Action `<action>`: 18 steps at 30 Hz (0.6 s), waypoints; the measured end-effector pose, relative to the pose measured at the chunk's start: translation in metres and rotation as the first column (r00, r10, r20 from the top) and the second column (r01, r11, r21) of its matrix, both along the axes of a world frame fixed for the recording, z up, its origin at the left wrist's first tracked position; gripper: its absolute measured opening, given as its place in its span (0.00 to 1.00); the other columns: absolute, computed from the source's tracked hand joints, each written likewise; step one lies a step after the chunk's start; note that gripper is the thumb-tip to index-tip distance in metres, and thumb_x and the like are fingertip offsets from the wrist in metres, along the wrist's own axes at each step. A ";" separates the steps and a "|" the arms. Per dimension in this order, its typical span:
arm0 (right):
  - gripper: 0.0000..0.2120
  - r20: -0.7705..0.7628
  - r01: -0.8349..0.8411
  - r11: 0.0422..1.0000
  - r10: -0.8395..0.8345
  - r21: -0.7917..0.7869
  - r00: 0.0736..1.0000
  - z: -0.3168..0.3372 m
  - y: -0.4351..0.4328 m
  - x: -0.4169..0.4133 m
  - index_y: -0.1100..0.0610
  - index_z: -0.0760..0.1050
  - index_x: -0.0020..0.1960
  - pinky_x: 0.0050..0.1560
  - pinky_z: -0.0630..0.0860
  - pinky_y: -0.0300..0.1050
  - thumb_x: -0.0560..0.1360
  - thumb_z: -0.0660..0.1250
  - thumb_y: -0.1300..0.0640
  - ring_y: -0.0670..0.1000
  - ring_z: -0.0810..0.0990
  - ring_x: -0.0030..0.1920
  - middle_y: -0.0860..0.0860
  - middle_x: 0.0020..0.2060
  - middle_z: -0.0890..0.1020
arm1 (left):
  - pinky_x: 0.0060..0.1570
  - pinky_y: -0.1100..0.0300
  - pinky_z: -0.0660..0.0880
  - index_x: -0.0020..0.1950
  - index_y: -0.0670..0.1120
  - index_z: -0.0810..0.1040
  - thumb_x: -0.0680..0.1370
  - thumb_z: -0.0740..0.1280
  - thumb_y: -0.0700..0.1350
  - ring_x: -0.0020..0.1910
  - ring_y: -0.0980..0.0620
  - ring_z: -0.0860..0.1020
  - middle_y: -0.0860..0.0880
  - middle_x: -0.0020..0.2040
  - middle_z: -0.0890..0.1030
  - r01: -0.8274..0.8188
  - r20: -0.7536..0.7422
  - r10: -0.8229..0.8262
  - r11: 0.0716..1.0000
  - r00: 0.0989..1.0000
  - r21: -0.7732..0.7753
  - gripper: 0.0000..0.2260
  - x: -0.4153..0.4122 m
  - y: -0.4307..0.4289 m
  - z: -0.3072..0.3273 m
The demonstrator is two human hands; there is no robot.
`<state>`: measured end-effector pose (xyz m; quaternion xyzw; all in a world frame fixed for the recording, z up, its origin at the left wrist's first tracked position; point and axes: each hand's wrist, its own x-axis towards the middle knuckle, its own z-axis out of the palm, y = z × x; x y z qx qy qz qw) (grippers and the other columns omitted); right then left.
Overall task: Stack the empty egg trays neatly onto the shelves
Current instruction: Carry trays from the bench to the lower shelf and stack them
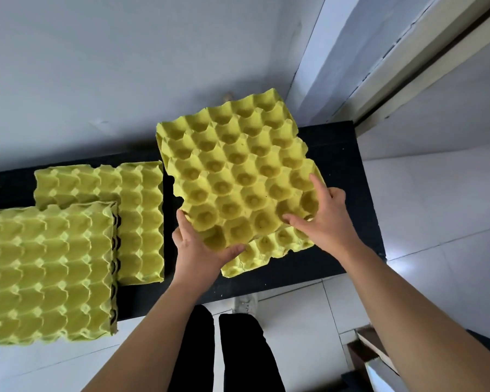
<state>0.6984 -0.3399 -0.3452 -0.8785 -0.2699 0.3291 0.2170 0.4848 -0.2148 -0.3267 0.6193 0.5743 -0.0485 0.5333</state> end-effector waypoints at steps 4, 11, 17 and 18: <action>0.48 -0.010 0.008 0.990 -0.010 -0.141 1.000 -0.013 -0.036 -0.004 0.37 0.47 0.73 0.61 0.74 0.57 0.63 0.71 0.32 0.58 0.77 0.52 0.57 0.66 0.60 | 0.59 0.59 0.64 0.79 0.53 0.37 0.65 0.81 0.52 0.72 0.48 0.64 0.48 0.75 0.51 0.039 -0.014 -0.040 0.997 0.999 -0.062 0.60 0.000 -0.023 -0.016; 0.46 -0.002 0.007 0.982 -0.008 -0.189 1.000 -0.060 -0.041 -0.002 0.33 0.50 0.69 0.64 0.69 0.62 0.62 0.77 0.42 0.59 0.75 0.51 0.54 0.60 0.62 | 0.56 0.53 0.70 0.78 0.56 0.36 0.66 0.80 0.49 0.69 0.45 0.68 0.46 0.76 0.53 0.022 -0.097 -0.028 0.998 0.995 -0.062 0.59 0.007 -0.036 -0.062; 0.46 -0.010 0.028 0.989 -0.030 -0.143 1.000 -0.076 -0.044 0.001 0.32 0.53 0.68 0.66 0.68 0.63 0.60 0.78 0.40 0.66 0.68 0.63 0.56 0.68 0.53 | 0.51 0.60 0.66 0.78 0.58 0.36 0.66 0.80 0.47 0.60 0.54 0.64 0.45 0.76 0.56 -0.021 -0.037 0.018 0.997 0.999 -0.069 0.59 0.009 -0.037 -0.070; 0.46 0.018 0.033 0.989 -0.030 -0.146 0.999 -0.073 -0.043 0.001 0.33 0.53 0.69 0.67 0.66 0.65 0.61 0.78 0.40 0.68 0.65 0.66 0.57 0.71 0.50 | 0.51 0.62 0.66 0.78 0.57 0.37 0.66 0.81 0.47 0.60 0.56 0.62 0.46 0.76 0.56 -0.030 -0.021 0.029 0.998 0.999 -0.060 0.59 0.009 -0.037 -0.067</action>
